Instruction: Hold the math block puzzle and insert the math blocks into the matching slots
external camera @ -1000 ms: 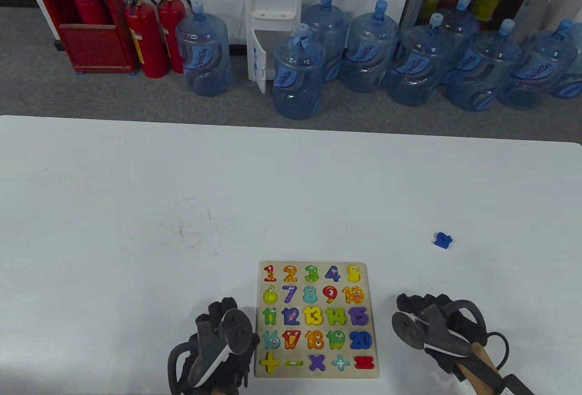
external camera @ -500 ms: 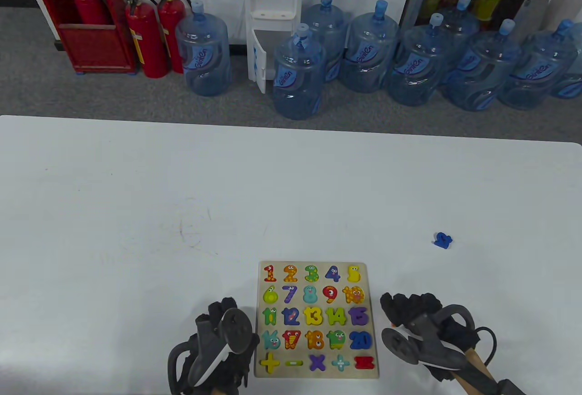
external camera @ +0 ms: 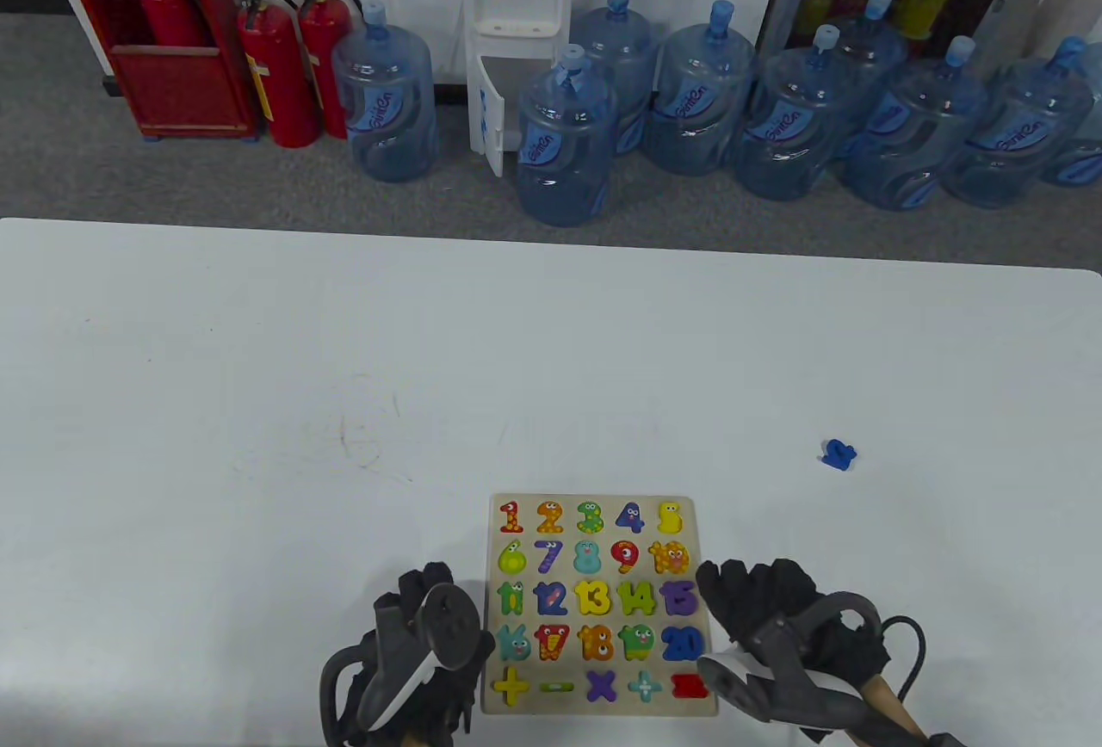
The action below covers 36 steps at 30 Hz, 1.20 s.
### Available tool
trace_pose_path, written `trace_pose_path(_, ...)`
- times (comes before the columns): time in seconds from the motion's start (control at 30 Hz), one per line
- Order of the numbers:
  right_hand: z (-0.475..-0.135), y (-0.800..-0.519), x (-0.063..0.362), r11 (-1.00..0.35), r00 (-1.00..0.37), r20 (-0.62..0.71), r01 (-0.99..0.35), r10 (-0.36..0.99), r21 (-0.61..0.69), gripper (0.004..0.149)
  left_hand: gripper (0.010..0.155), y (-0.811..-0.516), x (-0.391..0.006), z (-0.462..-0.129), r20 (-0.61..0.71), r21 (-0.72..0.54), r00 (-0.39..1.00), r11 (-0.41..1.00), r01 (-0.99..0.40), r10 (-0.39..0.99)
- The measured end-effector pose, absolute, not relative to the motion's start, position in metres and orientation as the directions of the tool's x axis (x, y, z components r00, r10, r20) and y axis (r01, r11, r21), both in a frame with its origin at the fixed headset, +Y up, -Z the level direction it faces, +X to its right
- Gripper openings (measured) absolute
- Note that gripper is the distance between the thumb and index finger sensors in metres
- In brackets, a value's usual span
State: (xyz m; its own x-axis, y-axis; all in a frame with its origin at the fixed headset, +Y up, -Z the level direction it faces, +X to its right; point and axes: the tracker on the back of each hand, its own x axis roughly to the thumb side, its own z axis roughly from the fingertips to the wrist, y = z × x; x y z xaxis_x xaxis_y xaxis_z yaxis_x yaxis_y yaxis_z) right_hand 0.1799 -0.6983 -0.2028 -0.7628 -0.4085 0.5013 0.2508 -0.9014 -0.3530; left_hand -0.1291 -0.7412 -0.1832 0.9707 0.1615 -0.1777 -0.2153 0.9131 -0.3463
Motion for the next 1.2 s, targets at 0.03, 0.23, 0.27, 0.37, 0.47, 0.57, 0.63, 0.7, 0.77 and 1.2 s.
trace_pose_path(0.03, -0.204, -0.698, 0.178, -0.902, -0.763, 0.501, 0.252, -0.408, -0.351, 0.068, 0.083, -0.741, -0.129, -0.183, -0.177, -0.347, 0.971, 0.913, -0.216, 0.162)
trace_pose_path(0.23, -0.220, -0.696, 0.158, -0.906, -0.768, 0.495, 0.269, -0.406, -0.326, 0.068, 0.084, -0.741, -0.129, -0.183, -0.177, -0.347, 0.971, 0.912, -0.216, 0.162)
trace_pose_path(0.27, -0.224, -0.697, 0.154, -0.908, -0.769, 0.496, 0.270, -0.403, -0.320, 0.068, 0.084, -0.741, -0.129, -0.183, -0.178, -0.347, 0.971, 0.913, -0.216, 0.162)
trace_pose_path(0.37, -0.230, -0.698, 0.143, -0.911, -0.768, 0.500, 0.271, -0.399, -0.311, 0.068, 0.084, -0.741, -0.129, -0.183, -0.178, -0.348, 0.971, 0.913, -0.214, 0.160)
trace_pose_path(0.47, -0.231, -0.699, 0.134, -0.909, -0.760, 0.509, 0.268, -0.404, -0.320, 0.068, 0.084, -0.741, -0.129, -0.183, -0.179, -0.348, 0.971, 0.913, -0.213, 0.159)
trace_pose_path(0.57, -0.233, -0.700, 0.125, -0.905, -0.751, 0.515, 0.276, -0.413, -0.323, 0.068, 0.084, -0.741, -0.129, -0.183, -0.182, -0.346, 0.971, 0.914, -0.214, 0.158)
trace_pose_path(0.63, -0.235, -0.700, 0.121, -0.908, -0.750, 0.520, 0.273, -0.408, -0.318, 0.068, 0.084, -0.741, -0.129, -0.183, -0.184, -0.347, 0.970, 0.913, -0.213, 0.157)
trace_pose_path(0.7, -0.237, -0.700, 0.115, -0.923, -0.752, 0.542, 0.250, -0.376, -0.293, 0.068, 0.083, -0.741, -0.130, -0.183, -0.186, -0.346, 0.970, 0.913, -0.214, 0.157)
trace_pose_path(0.77, -0.235, -0.701, 0.107, -0.936, -0.743, 0.574, 0.223, -0.344, -0.271, 0.068, 0.084, -0.741, -0.130, -0.183, -0.190, -0.346, 0.969, 0.913, -0.215, 0.156)
trace_pose_path(1.2, -0.210, -0.725, 0.066, -0.964, -0.658, 0.705, 0.210, -0.265, -0.165, 0.067, 0.083, -0.741, -0.131, -0.182, -0.195, -0.347, 0.969, 0.913, -0.216, 0.155)
